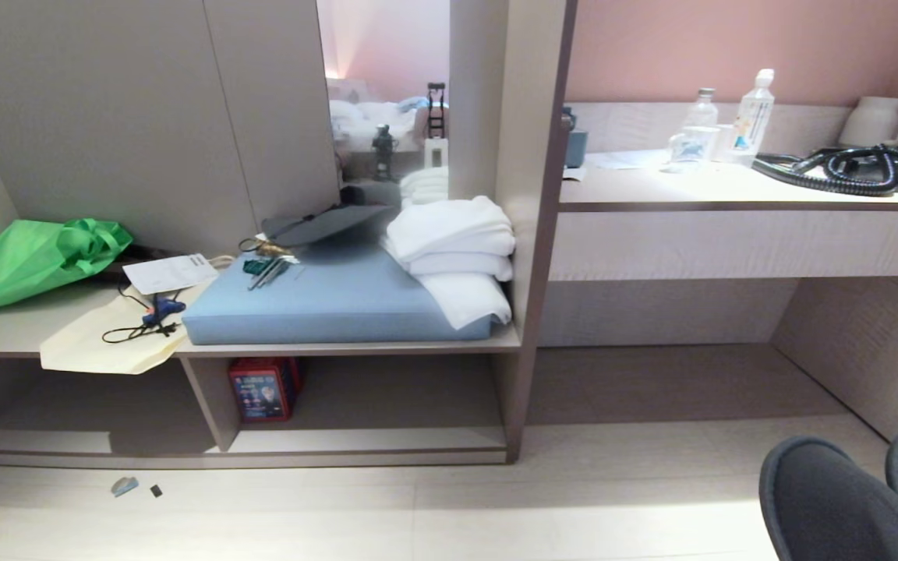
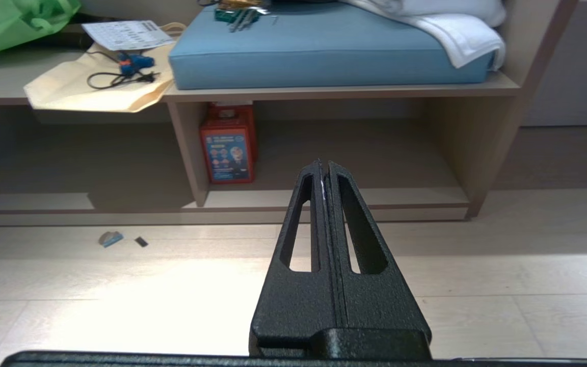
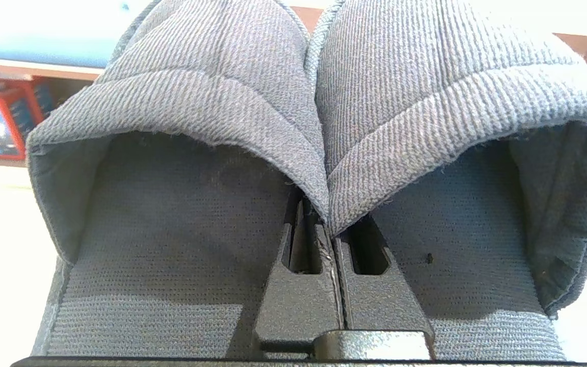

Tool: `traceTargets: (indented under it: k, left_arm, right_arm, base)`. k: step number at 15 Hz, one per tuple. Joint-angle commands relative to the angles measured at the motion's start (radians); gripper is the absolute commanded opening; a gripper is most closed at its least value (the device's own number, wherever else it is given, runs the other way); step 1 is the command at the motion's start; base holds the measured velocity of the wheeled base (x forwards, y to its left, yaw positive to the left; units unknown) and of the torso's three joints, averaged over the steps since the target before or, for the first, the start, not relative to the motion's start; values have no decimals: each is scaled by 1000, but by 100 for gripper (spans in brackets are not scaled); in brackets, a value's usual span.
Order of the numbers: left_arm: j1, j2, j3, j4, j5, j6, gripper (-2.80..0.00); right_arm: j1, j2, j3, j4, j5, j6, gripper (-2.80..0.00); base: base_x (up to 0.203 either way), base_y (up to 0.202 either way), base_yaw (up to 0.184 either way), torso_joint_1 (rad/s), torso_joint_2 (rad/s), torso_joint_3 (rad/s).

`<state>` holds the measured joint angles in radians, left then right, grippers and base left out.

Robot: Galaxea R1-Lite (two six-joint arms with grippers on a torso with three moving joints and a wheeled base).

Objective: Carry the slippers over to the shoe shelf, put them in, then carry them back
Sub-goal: Place the slippers on the floor

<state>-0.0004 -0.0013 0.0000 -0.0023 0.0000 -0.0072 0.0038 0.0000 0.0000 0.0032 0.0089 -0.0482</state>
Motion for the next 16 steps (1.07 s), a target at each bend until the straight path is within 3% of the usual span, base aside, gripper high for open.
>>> traceTargets:
  k: [1, 16]
  left_arm:
    - [0, 1, 0, -1, 0, 0, -280]
    - [0, 1, 0, -1, 0, 0, -280]
  right_arm:
    - [1, 2, 0, 0, 0, -1, -280]
    - [1, 2, 0, 0, 0, 1, -280]
  base:
    - [0, -196, 2, 2, 6, 4]
    - [0, -196, 2, 2, 3, 4]
